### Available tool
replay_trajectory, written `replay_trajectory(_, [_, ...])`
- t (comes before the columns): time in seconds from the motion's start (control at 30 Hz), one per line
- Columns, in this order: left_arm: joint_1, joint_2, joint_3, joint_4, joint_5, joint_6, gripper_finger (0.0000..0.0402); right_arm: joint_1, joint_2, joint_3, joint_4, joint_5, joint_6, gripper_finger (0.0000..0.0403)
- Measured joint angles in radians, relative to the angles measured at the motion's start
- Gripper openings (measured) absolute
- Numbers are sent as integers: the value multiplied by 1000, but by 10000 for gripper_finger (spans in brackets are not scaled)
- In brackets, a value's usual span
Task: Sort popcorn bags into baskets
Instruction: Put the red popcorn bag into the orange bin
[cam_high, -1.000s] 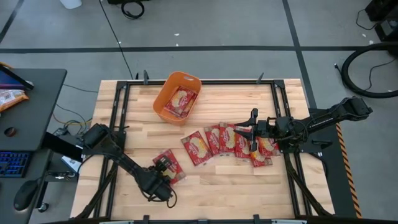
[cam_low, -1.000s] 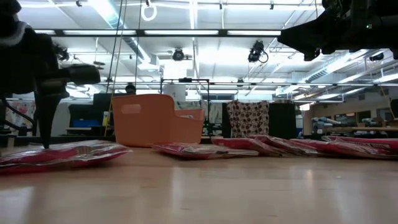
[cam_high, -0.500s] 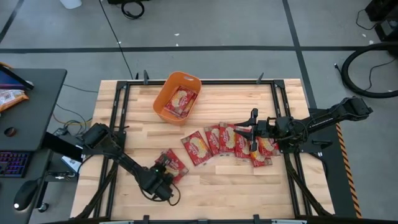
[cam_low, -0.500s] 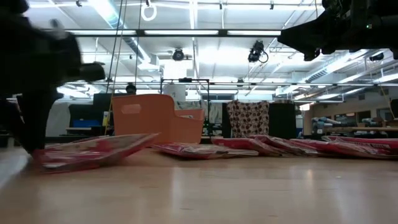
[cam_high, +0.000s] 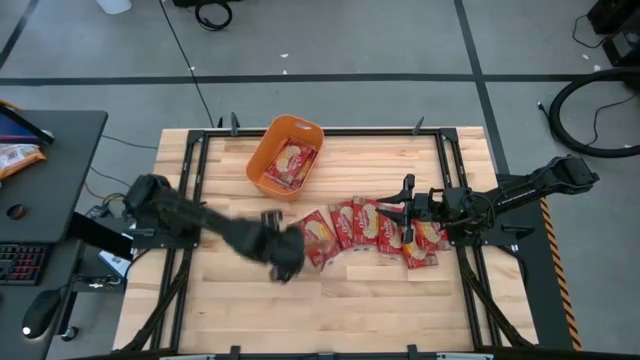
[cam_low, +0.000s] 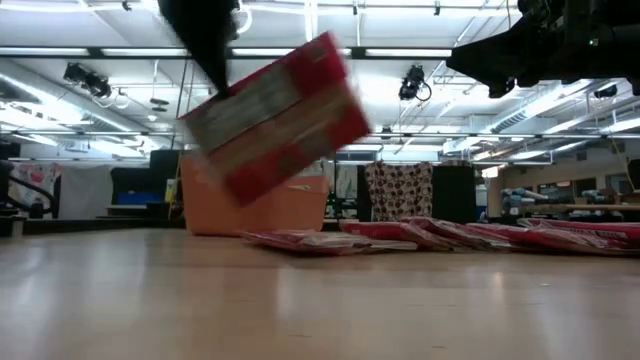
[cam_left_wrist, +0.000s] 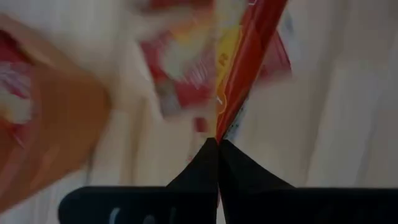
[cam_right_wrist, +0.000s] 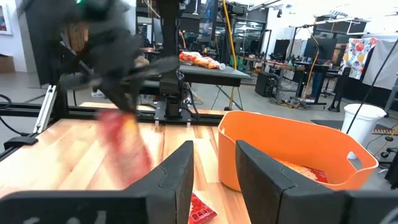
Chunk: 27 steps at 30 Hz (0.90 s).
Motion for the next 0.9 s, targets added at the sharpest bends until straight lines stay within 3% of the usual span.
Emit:
replay_trajectory(0.37, [389,-54,51,234,-13,-76,1,0,1,0,1,0,0,123])
replay_trajectory(0.5, [515,-55,52,316,32,-66,2,0,1,0,0,0,0,123])
replay_trajectory(0.8, [776,-53,22,50,167,-101,2,0,1,0,0,0,0,123])
replay_trajectory(0.9, [840,-54,-10,35,192,-107,3,0,1,0,0,-1,0,123])
